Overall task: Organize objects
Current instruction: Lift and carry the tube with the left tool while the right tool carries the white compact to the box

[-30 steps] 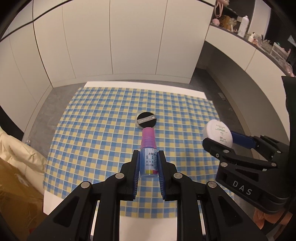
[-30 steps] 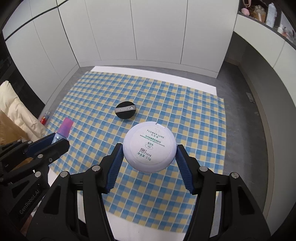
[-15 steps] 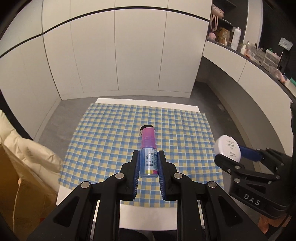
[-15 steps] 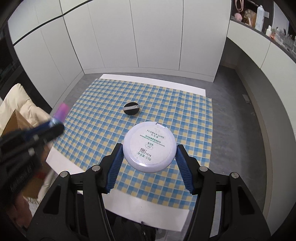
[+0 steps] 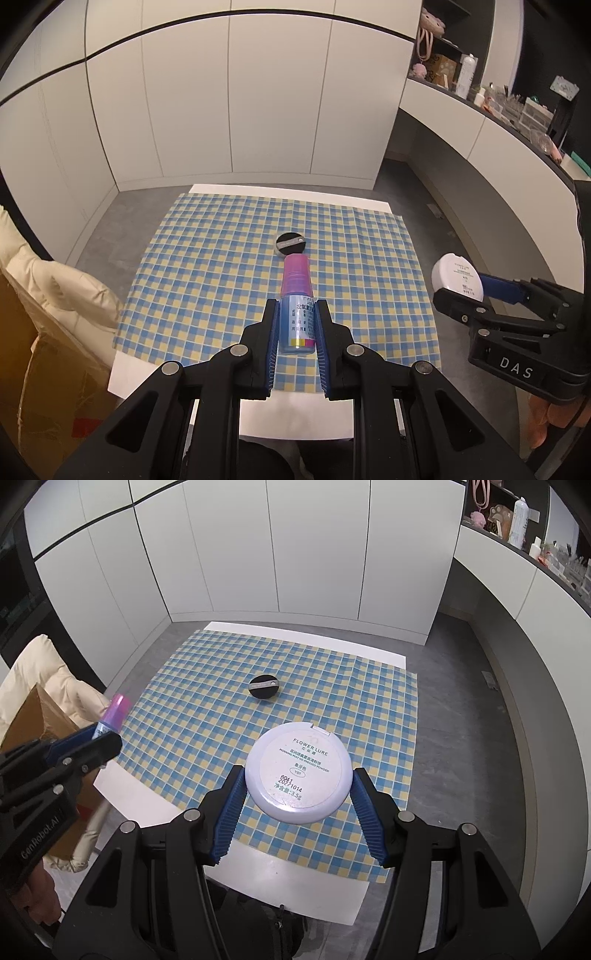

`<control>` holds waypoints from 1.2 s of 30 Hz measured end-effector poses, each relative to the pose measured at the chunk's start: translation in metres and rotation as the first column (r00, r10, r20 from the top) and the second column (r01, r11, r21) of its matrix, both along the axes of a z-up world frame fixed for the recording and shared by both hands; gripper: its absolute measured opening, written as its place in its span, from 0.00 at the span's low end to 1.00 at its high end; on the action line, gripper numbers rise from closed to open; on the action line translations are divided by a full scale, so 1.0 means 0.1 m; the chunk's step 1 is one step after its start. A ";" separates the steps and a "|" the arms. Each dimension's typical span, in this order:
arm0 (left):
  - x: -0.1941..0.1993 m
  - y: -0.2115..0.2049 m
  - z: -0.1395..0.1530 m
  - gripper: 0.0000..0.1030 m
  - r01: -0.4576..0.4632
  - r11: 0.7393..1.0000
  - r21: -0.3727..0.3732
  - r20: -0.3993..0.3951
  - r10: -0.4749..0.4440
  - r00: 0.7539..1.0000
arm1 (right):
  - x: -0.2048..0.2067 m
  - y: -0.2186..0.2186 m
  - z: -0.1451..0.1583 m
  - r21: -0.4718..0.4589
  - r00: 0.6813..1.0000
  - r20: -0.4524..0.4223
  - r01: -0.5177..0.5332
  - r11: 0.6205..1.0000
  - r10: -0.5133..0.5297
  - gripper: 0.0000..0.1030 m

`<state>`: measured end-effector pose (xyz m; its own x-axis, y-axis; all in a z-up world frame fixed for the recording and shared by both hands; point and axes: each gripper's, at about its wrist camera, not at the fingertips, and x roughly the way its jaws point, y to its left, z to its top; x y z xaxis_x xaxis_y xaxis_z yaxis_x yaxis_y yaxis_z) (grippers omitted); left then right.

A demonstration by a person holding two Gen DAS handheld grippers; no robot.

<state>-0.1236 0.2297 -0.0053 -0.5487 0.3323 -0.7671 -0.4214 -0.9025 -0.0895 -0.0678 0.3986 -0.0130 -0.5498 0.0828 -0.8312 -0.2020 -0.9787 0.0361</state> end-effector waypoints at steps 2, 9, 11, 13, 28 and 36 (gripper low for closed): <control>-0.02 0.00 -0.02 0.17 -0.001 1.000 -0.005 -0.002 0.001 1.000 | -0.01 -0.01 0.00 -0.007 1.000 -0.004 -0.005 1.000 0.005 0.58; -0.08 -0.07 -0.12 0.17 -0.020 1.000 -0.013 0.008 0.020 1.000 | -0.04 -0.02 -0.04 -0.008 1.000 0.001 0.002 1.000 -0.002 0.58; -0.09 -0.11 -0.13 0.17 -0.027 0.999 -0.021 -0.001 0.027 1.000 | -0.07 -0.03 -0.05 -0.015 1.000 0.000 0.006 1.000 -0.006 0.58; -0.10 -0.16 -0.15 0.17 -0.033 0.999 -0.012 0.017 0.033 0.999 | -0.10 -0.06 -0.04 -0.012 1.000 -0.002 0.002 1.000 -0.002 0.58; -0.31 -0.75 -0.26 0.17 -0.148 0.989 -0.001 0.043 0.148 0.988 | -0.49 -0.56 -0.09 0.018 0.998 -0.019 -0.067 0.998 0.068 0.58; -0.35 -1.03 -0.26 0.17 -0.195 0.981 -0.003 0.032 0.195 0.980 | -0.61 -0.84 -0.04 0.009 0.993 -0.058 -0.099 0.995 0.100 0.58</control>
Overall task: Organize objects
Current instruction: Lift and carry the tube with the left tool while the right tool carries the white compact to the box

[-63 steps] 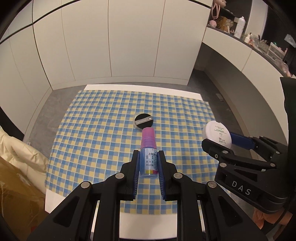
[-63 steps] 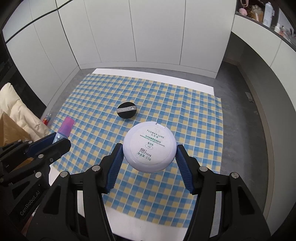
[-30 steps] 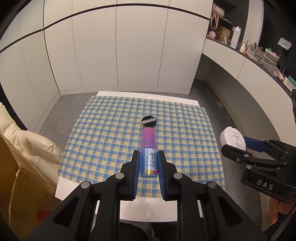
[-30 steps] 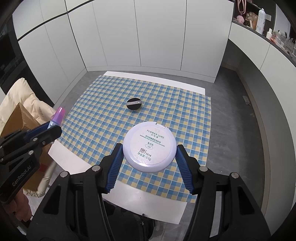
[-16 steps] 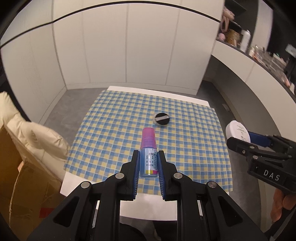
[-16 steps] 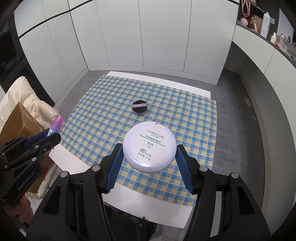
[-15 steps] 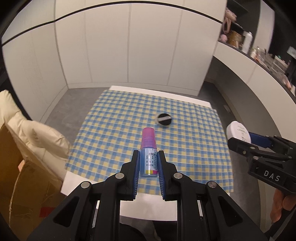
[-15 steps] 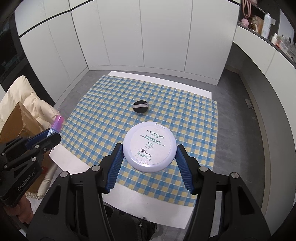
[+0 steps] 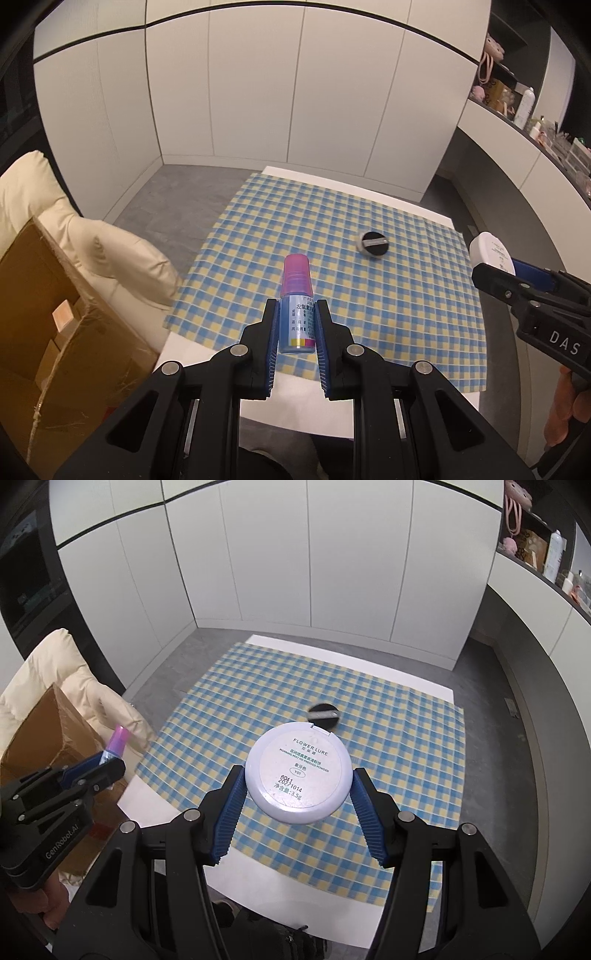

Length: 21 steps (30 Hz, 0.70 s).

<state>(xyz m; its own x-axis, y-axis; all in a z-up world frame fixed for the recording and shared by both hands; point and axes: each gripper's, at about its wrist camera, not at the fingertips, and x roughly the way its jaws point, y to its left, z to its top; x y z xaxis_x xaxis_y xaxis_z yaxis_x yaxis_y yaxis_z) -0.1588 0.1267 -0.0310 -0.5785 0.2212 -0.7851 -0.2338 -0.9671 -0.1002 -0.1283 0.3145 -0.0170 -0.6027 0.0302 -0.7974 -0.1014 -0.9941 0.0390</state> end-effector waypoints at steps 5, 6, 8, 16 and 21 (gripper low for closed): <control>-0.02 -0.20 0.02 0.17 -0.032 0.999 0.006 -0.006 0.032 0.999 | -0.04 -0.21 0.01 -0.003 0.999 0.000 -0.035 0.999 0.035 0.58; -0.02 -0.24 0.03 0.17 -0.038 0.999 0.007 -0.007 0.038 0.999 | -0.05 -0.25 0.01 -0.002 0.999 -0.001 -0.041 0.999 0.041 0.58; -0.03 -0.32 0.04 0.17 -0.052 0.999 0.009 -0.011 0.052 0.999 | -0.07 -0.33 0.02 0.000 0.999 -0.003 -0.053 0.999 0.053 0.58; -0.02 -0.54 0.07 0.17 -0.091 0.996 0.012 -0.024 0.091 0.996 | -0.16 -0.61 0.00 0.002 0.995 -0.004 -0.099 0.995 0.099 0.58; 0.02 -0.69 0.08 0.17 -0.112 0.994 0.013 -0.028 0.112 0.993 | -0.20 -0.83 0.02 0.012 0.991 -0.012 -0.136 0.991 0.136 0.58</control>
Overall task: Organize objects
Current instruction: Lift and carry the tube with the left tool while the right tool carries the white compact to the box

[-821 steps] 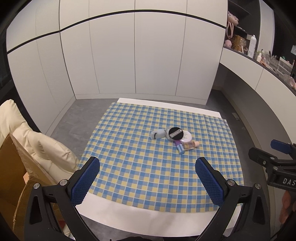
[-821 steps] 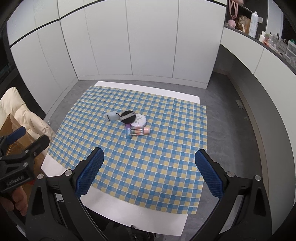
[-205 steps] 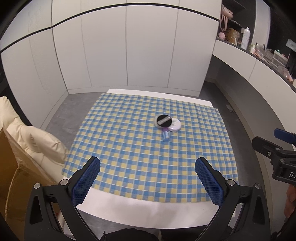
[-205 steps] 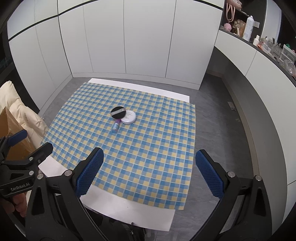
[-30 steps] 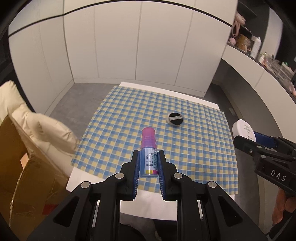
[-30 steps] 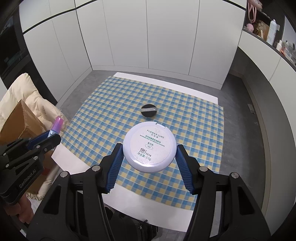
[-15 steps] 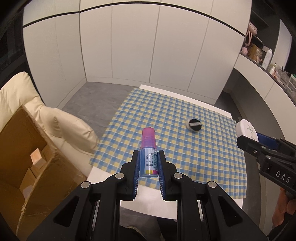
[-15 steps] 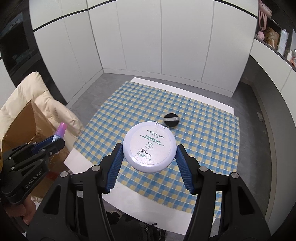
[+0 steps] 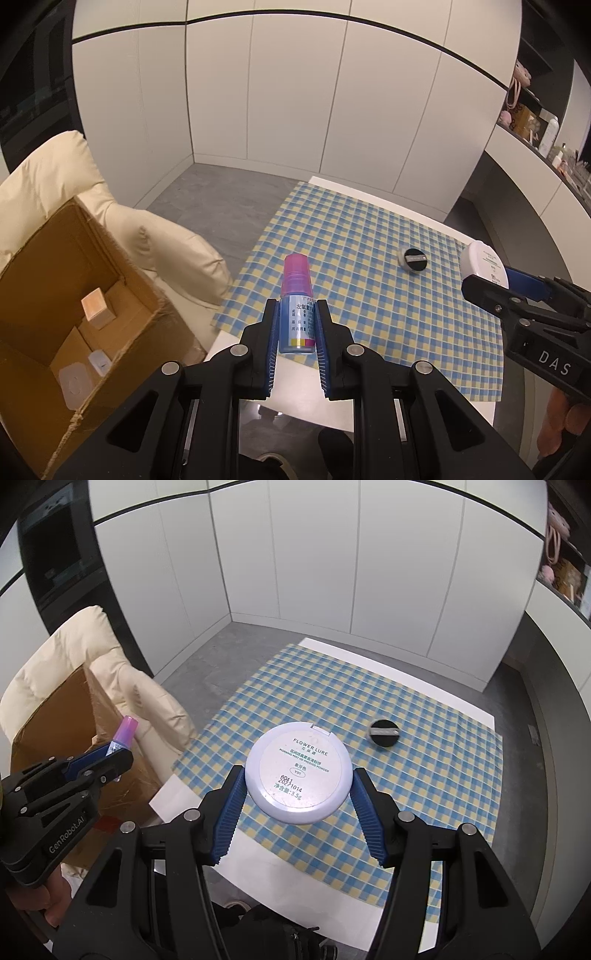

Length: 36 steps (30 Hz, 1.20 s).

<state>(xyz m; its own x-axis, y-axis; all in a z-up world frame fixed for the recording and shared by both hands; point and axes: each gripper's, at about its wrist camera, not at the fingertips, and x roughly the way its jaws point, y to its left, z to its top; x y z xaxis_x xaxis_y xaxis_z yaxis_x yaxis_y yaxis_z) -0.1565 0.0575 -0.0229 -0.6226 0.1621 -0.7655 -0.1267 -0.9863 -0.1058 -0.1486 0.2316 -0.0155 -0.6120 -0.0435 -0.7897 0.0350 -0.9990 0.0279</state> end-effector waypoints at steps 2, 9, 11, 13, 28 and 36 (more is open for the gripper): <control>0.01 -0.06 -0.01 0.17 -0.006 1.000 0.000 -0.002 0.006 1.000 | -0.02 -0.07 0.00 -0.001 1.000 0.000 -0.014 1.000 0.014 0.58; 0.03 -0.27 -0.02 0.17 -0.042 0.999 -0.006 -0.007 0.042 0.999 | -0.08 -0.33 0.00 -0.001 0.999 -0.004 -0.054 0.999 0.054 0.58; 0.04 -0.34 0.00 0.17 -0.052 0.999 -0.007 -0.012 0.052 0.999 | -0.10 -0.40 -0.01 0.000 0.998 -0.002 -0.066 0.998 0.066 0.58; 0.05 -0.41 0.01 0.17 -0.068 0.998 -0.004 -0.013 0.068 0.998 | -0.12 -0.47 -0.02 0.001 0.997 -0.002 -0.078 0.997 0.078 0.58; 0.14 -0.72 0.03 0.17 -0.126 0.992 -0.010 -0.016 0.126 0.992 | -0.20 -0.89 -0.01 0.002 0.989 -0.006 -0.147 0.989 0.147 0.58; 0.20 -0.83 0.05 0.17 -0.147 0.989 -0.009 -0.017 0.146 0.989 | -0.22 -1.07 -0.02 0.012 0.984 -0.010 -0.178 0.984 0.178 0.58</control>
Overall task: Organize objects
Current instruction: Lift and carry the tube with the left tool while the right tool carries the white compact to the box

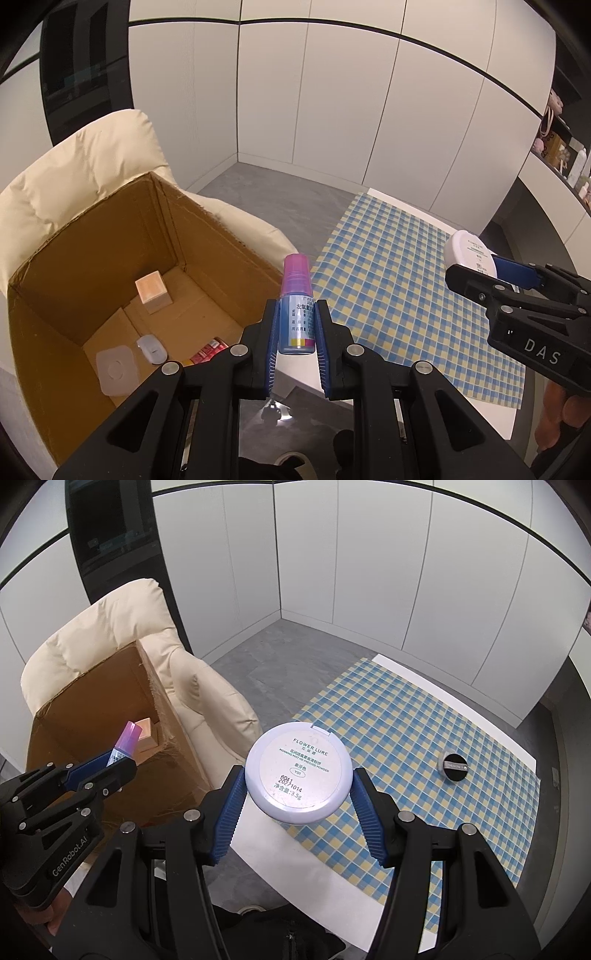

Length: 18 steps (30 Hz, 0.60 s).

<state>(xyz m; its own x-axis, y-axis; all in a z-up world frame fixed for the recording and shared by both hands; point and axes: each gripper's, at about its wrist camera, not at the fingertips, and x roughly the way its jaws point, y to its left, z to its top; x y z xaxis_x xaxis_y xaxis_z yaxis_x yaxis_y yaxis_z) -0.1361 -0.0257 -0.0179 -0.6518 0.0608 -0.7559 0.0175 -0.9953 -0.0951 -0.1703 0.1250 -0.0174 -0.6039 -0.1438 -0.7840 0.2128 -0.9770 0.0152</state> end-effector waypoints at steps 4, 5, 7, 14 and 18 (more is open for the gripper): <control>0.03 -0.05 -0.02 0.17 -0.005 1.000 0.000 0.004 0.005 1.000 | -0.01 -0.06 0.02 0.004 1.000 -0.011 -0.004 1.000 0.004 0.58; 0.04 -0.06 -0.02 0.17 -0.006 1.000 -0.001 0.006 0.006 1.000 | -0.02 -0.08 0.03 0.003 1.000 -0.011 -0.005 1.000 0.005 0.58; 0.04 -0.09 -0.03 0.17 -0.011 1.000 0.002 0.009 0.011 1.000 | -0.03 -0.10 0.03 -0.002 1.000 -0.008 -0.007 1.000 0.007 0.58; 0.06 -0.25 -0.01 0.17 -0.039 0.999 0.004 0.000 0.039 0.999 | -0.03 -0.24 0.04 -0.001 0.999 -0.010 -0.036 0.999 0.036 0.58; 0.08 -0.36 -0.01 0.17 -0.059 0.998 0.006 0.004 0.059 0.998 | -0.03 -0.32 0.03 -0.005 0.999 -0.006 -0.051 0.999 0.051 0.58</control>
